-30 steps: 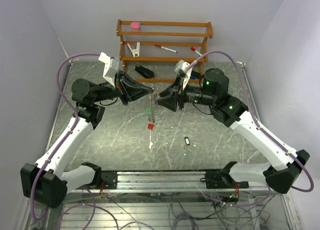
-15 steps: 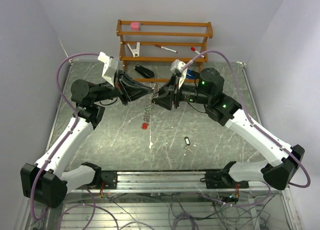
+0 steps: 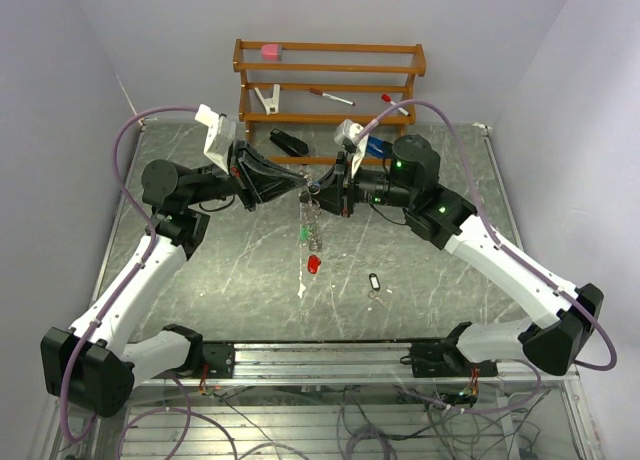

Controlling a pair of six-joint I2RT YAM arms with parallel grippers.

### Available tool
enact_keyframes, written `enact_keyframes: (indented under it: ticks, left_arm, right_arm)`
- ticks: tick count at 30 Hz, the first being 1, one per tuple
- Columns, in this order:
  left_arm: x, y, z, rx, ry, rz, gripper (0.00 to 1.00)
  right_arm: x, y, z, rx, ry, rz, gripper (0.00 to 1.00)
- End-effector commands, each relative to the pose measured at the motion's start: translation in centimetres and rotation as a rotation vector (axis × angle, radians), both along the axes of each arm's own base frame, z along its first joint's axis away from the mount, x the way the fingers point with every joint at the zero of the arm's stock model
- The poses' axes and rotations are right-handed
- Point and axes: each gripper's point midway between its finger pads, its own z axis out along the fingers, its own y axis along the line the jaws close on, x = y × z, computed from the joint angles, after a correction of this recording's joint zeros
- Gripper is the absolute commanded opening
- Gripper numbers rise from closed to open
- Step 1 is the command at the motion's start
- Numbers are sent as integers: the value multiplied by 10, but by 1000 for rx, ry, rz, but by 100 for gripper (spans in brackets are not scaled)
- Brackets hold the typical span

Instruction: Put the keys on the keyring

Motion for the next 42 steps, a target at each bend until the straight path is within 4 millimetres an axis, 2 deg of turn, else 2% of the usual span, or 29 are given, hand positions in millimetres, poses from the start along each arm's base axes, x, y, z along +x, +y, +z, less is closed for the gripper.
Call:
enact_keyframes:
  ticks: [1,6,13,18,29,35,42]
  left_arm:
    - [-2,5,14,-23,-82,36,7]
    - [2,5,6,10,-90,40,7]
    - [1,5,-5,53,-105,28,7]
    - [-2,5,-8,72,-121,10,7]
    - [-12,6,7,52,-179,-17,7]
    - [-15,8,17,24,-196,-13,7]
    - [-17,8,25,8,-211,-11,7]
  right_arm:
    - [-5,-8,14,1,-14,-23,7]
    - [-11,-19,24,-4,-32,-41,6]
    - [-8,-33,41,-27,-67,-112,3]
    - [-5,-34,46,-32,-84,-124,2]
    - [1,-20,31,-91,-33,-72,0]
    - [2,-19,8,-137,39,-78,0]
    - [-1,-20,5,-144,64,-81,0]
